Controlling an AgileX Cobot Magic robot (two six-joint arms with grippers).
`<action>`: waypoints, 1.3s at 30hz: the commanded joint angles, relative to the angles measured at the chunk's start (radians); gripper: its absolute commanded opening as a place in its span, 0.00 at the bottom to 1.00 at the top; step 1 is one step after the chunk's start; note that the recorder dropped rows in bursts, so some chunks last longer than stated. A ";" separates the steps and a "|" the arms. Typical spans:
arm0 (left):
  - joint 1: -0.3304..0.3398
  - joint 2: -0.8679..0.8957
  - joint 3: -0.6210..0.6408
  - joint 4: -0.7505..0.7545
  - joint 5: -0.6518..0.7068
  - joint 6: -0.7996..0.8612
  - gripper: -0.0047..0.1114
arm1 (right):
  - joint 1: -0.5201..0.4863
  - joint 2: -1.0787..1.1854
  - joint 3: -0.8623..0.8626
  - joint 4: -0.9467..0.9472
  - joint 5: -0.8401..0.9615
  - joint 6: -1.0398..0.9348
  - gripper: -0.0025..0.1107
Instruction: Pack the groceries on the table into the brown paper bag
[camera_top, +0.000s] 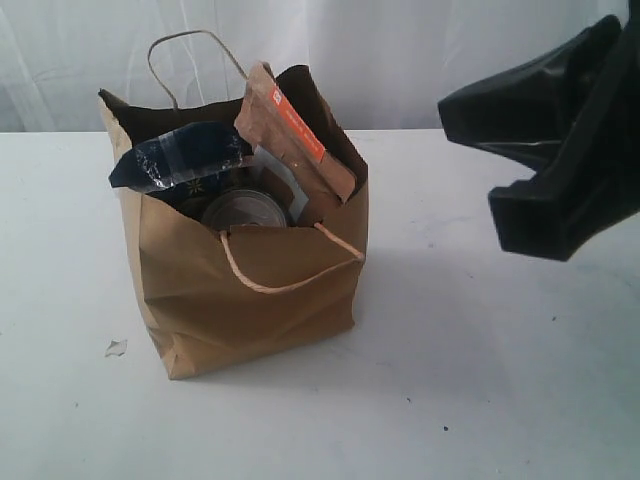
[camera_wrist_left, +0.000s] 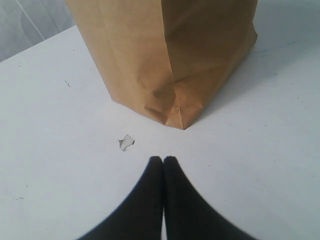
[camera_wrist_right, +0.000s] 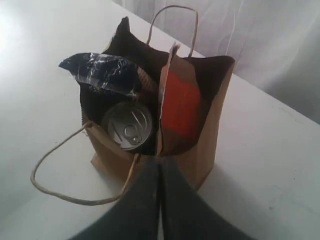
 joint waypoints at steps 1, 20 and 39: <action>-0.001 -0.004 0.004 -0.005 0.001 -0.002 0.04 | -0.005 0.017 0.005 -0.002 0.005 0.007 0.02; -0.001 -0.004 0.004 -0.005 0.001 -0.002 0.04 | -0.005 -0.004 0.378 -0.008 -0.523 0.007 0.02; -0.001 -0.004 0.004 -0.005 0.001 -0.002 0.04 | -0.262 -0.571 0.970 -0.008 -0.531 0.007 0.02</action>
